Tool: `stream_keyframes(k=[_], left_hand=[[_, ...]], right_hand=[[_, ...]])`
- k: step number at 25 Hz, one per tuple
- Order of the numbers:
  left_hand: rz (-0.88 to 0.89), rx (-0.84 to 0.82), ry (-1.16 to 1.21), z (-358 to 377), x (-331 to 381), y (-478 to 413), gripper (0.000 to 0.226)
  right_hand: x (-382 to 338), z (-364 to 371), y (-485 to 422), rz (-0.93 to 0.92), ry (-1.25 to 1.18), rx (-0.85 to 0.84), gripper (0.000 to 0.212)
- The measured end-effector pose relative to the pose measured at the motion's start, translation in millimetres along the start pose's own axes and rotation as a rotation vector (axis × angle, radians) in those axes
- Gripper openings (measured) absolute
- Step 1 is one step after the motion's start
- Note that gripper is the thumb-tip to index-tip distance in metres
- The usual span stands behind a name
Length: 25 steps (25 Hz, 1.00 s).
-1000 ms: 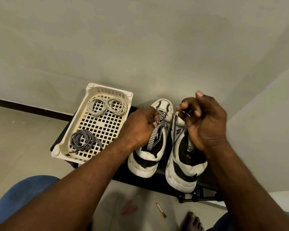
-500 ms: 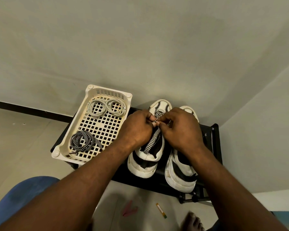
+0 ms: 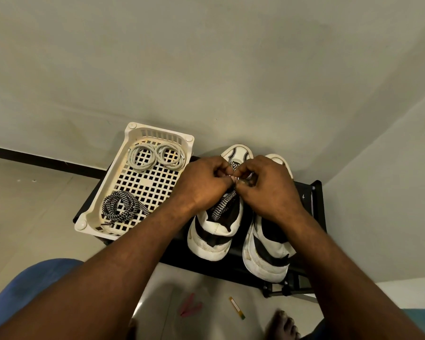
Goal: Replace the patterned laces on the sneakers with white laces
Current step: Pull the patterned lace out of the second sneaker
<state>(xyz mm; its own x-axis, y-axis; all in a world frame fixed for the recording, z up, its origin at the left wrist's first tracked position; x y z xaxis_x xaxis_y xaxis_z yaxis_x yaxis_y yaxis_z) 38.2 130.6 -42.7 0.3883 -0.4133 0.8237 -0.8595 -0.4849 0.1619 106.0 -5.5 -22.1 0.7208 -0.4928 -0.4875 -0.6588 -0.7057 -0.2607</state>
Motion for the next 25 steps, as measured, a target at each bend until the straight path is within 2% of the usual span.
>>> stream_keyframes(k=[3,6,9,12,15,17,19,22,25], left_hand=[[-0.001,0.050,-0.073,-1,-3,-5,0.007],[-0.054,0.121,-0.038,-4,-10,-8,0.008],[-0.073,0.136,-0.007,-7,-11,-7,0.011],[-0.045,0.065,-0.004,-4,-7,-4,0.010],[-0.064,0.134,0.030,-7,-10,-6,0.004],[-0.128,0.169,0.105,-10,-14,-6,0.003],[-0.220,0.175,0.177,-13,-22,-8,0.009],[-0.297,0.167,0.274,-12,-31,-11,0.006],[-0.307,0.158,0.655,-16,-27,-11,0.018]], right_hand=[[0,-9,2,0.049,0.014,0.098,0.002],[4,-12,4,0.140,0.068,0.146,0.014],[6,-6,2,0.124,0.047,0.098,0.004],[3,2,2,0.048,-0.043,0.024,0.022],[3,1,1,0.057,0.029,0.105,0.007],[8,-1,3,0.139,-0.099,0.186,0.006],[13,-3,4,0.211,-0.331,0.247,0.009],[9,-12,3,0.247,-0.726,0.333,0.012],[18,-21,4,0.360,-0.989,0.463,0.016]])
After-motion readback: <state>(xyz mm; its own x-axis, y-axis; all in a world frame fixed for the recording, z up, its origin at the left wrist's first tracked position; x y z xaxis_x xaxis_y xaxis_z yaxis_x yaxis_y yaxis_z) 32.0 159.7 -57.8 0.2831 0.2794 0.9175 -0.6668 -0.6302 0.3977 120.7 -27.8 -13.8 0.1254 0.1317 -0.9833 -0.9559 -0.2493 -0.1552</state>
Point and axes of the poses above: each hand's wrist, its own y-axis away from the middle knuckle, its own z-axis out of the palm, x = y × z, the point moved 7 cm from there along -y, towards the middle knuckle, and after that the axes turned 11 degrees about -z, right-handed, at the moved point
